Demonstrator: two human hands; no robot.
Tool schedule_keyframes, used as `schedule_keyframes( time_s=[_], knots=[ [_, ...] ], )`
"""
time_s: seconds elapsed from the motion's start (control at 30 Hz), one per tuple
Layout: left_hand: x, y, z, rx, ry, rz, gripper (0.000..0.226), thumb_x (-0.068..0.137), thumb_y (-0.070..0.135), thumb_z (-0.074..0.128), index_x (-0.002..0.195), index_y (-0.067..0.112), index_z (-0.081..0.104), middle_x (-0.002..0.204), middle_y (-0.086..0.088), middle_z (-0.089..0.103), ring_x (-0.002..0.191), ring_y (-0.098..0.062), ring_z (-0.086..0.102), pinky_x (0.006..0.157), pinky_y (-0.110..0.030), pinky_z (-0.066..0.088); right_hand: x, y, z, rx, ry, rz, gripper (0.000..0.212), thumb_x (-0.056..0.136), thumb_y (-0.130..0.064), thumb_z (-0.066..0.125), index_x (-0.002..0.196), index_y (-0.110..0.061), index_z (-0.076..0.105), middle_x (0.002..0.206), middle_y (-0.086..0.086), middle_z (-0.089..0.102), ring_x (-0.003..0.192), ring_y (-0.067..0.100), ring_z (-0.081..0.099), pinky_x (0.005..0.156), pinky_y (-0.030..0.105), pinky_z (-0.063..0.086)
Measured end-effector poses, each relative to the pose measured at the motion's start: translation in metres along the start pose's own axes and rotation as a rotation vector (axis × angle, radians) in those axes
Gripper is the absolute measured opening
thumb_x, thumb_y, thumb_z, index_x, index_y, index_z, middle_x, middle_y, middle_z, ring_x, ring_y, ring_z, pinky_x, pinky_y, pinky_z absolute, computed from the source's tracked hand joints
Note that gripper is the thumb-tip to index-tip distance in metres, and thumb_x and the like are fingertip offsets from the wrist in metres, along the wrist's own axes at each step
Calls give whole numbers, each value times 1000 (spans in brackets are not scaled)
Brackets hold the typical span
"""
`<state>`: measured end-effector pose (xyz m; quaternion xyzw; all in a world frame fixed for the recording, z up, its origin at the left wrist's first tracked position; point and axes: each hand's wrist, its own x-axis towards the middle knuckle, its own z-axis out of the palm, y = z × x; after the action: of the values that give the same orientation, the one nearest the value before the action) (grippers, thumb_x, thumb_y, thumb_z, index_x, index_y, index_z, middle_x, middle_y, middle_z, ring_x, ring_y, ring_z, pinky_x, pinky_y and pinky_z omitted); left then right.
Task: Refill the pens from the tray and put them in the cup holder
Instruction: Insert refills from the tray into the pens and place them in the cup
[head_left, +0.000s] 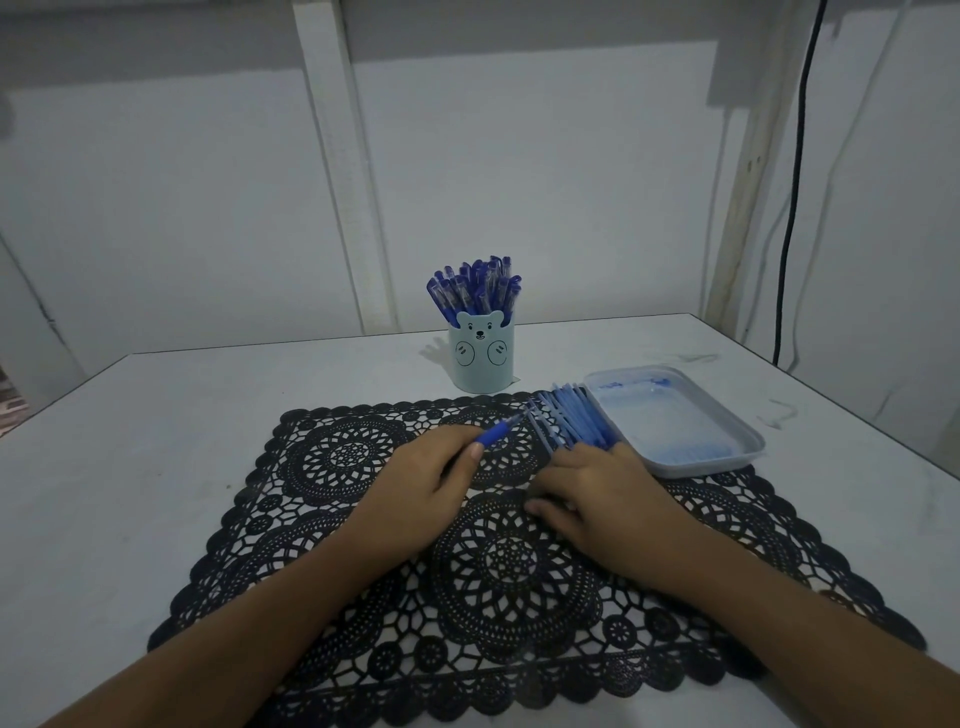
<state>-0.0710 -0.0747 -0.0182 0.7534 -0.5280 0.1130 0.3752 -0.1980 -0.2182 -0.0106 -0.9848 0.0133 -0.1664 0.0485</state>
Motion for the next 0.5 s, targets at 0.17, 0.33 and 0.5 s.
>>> schedule_keyframes(
  time_s=[0.17, 0.33, 0.5],
  knots=[
    [0, 0, 0, 21, -42, 8, 30, 93, 28, 40, 109, 14, 61, 81, 16, 56, 83, -3, 50, 66, -8, 36, 2, 1, -8, 520, 270, 208, 13, 90, -26, 54, 96, -24, 66, 78, -19, 63, 75, -4, 57, 71, 10, 44],
    [-1, 0, 0, 28, -63, 15, 22, 96, 20, 43, 109, 15, 60, 81, 17, 54, 83, -2, 50, 66, -6, 35, 2, 1, -8, 723, 396, 297, 13, 87, -23, 59, 92, -35, 63, 86, -22, 64, 83, -8, 57, 72, 5, 43],
    [-1, 0, 0, 26, -70, 9, 22, 96, 19, 44, 111, 15, 60, 79, 14, 54, 82, -6, 50, 65, -10, 37, 1, -1, -13, 786, 471, 317, 23, 87, -18, 61, 82, -40, 57, 78, -15, 63, 73, -8, 56, 63, 3, 41]
  ],
)
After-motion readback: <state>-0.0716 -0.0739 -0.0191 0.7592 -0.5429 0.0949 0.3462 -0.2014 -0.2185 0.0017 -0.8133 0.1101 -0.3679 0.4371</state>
